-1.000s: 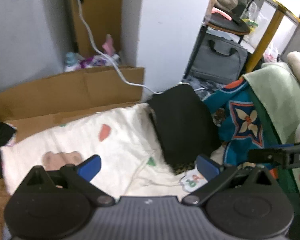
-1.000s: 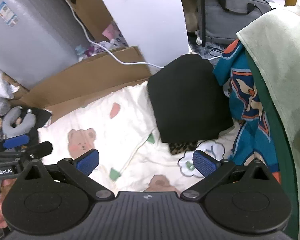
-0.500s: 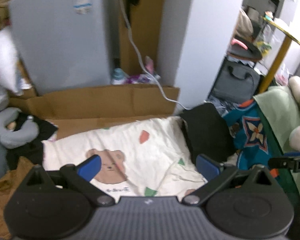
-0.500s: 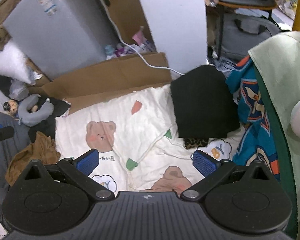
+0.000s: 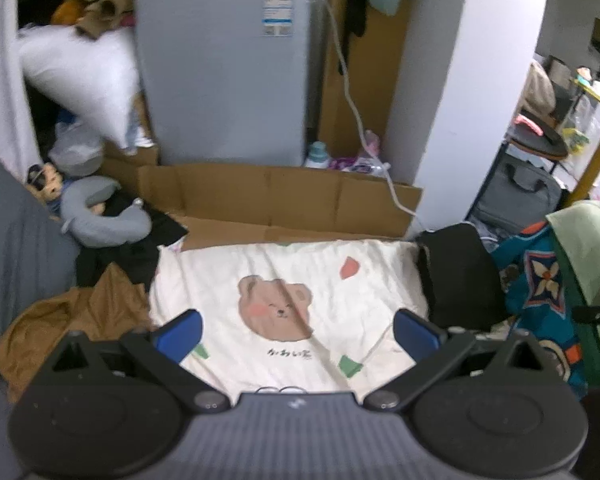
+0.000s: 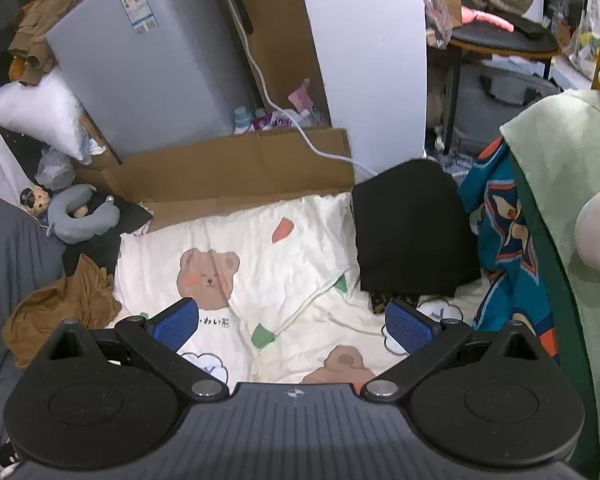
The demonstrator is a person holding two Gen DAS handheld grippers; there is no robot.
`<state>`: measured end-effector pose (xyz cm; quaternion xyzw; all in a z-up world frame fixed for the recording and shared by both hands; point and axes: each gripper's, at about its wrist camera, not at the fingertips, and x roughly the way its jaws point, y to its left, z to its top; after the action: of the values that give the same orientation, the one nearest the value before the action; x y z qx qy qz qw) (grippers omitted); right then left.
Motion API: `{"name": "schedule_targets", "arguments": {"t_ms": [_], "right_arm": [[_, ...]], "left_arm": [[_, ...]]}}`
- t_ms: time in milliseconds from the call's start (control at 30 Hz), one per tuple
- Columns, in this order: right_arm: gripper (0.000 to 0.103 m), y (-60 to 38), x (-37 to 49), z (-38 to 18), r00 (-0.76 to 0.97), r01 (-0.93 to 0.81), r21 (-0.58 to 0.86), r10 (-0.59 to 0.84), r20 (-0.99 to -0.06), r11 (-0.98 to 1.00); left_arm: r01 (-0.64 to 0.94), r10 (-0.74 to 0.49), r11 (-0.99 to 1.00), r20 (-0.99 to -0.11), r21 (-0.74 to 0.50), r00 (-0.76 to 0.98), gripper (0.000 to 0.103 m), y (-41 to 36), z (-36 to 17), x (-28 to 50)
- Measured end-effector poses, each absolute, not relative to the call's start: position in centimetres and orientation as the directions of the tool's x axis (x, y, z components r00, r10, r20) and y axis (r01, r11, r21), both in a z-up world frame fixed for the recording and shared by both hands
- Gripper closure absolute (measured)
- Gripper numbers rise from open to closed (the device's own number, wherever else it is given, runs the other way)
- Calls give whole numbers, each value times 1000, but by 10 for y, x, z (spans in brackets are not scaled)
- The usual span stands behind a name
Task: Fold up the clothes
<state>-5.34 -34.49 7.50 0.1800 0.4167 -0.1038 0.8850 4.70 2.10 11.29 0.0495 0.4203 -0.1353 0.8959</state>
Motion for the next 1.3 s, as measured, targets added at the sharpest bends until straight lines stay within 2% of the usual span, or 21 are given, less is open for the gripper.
{"name": "schedule_targets", "arguments": {"t_ms": [233, 433, 833, 1067, 1300], "right_arm": [[0, -350, -76, 65, 654, 339, 250, -36, -756, 907], [0, -346, -85, 46, 657, 350, 264, -35, -753, 899], [1, -305, -81, 31, 631, 413, 143, -170, -757, 899], [0, -277, -87, 32, 653, 432, 173, -175, -737, 885], [1, -264, -91, 11, 684, 419, 153, -200, -701, 895]], "left_arm": [[190, -161, 981, -748, -47, 644, 0, 47, 114, 26], [202, -160, 979, -748, -35, 644, 0, 40, 91, 22], [222, -158, 975, -750, -16, 642, 0, 26, 45, 14], [213, -166, 976, -753, -34, 637, 0, 20, 23, 12], [204, -173, 977, -755, -53, 632, 0, 15, 0, 11]]}}
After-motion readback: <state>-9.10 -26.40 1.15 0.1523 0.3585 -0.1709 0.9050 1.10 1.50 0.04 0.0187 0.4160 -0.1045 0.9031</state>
